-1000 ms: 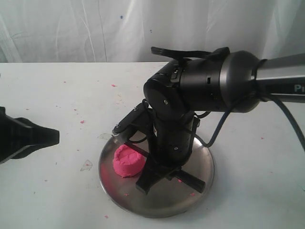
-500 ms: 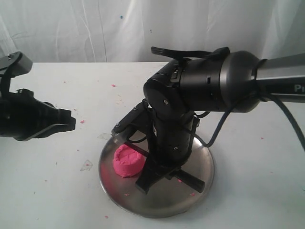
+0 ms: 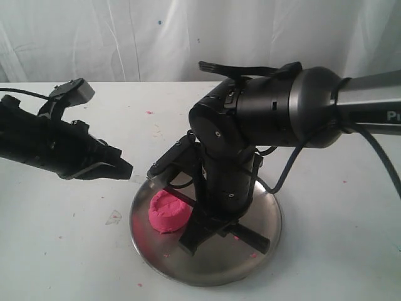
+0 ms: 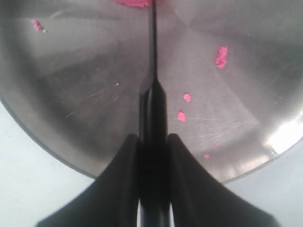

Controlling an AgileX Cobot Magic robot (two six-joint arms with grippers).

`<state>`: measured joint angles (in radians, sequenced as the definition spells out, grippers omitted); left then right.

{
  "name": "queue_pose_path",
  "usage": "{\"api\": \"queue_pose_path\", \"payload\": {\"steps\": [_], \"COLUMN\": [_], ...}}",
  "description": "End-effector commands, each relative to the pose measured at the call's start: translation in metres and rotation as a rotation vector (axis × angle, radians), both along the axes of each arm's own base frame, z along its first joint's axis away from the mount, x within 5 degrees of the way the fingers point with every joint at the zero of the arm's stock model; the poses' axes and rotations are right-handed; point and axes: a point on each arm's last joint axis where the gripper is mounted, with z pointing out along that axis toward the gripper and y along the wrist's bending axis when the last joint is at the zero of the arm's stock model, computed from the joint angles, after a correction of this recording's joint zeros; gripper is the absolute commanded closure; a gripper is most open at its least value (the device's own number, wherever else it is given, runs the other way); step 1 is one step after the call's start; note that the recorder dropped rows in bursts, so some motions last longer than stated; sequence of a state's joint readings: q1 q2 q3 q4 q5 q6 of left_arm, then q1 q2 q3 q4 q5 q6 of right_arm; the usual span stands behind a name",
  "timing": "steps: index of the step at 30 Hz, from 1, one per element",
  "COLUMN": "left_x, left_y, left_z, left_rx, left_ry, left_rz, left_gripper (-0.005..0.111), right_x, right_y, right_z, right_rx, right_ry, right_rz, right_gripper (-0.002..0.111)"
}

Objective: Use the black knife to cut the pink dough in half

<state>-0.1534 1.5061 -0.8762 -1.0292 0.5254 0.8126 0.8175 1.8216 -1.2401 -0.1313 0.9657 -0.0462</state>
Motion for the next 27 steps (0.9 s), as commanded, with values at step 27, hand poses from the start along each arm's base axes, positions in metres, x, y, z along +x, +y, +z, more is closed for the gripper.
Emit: {"api": "queue_pose_path", "payload": {"steps": [27], "left_x": [0.048], "left_y": [0.026], "left_z": [-0.044], "left_rx": [-0.45], "left_ry": [0.047], "left_rz": [0.049], "left_gripper": [0.107], "right_x": [0.005], "right_y": [0.011], "right_z": [-0.025], "right_rx": [0.026], "right_ry": [0.031], "right_rz": [-0.057], "right_gripper": [0.108]}}
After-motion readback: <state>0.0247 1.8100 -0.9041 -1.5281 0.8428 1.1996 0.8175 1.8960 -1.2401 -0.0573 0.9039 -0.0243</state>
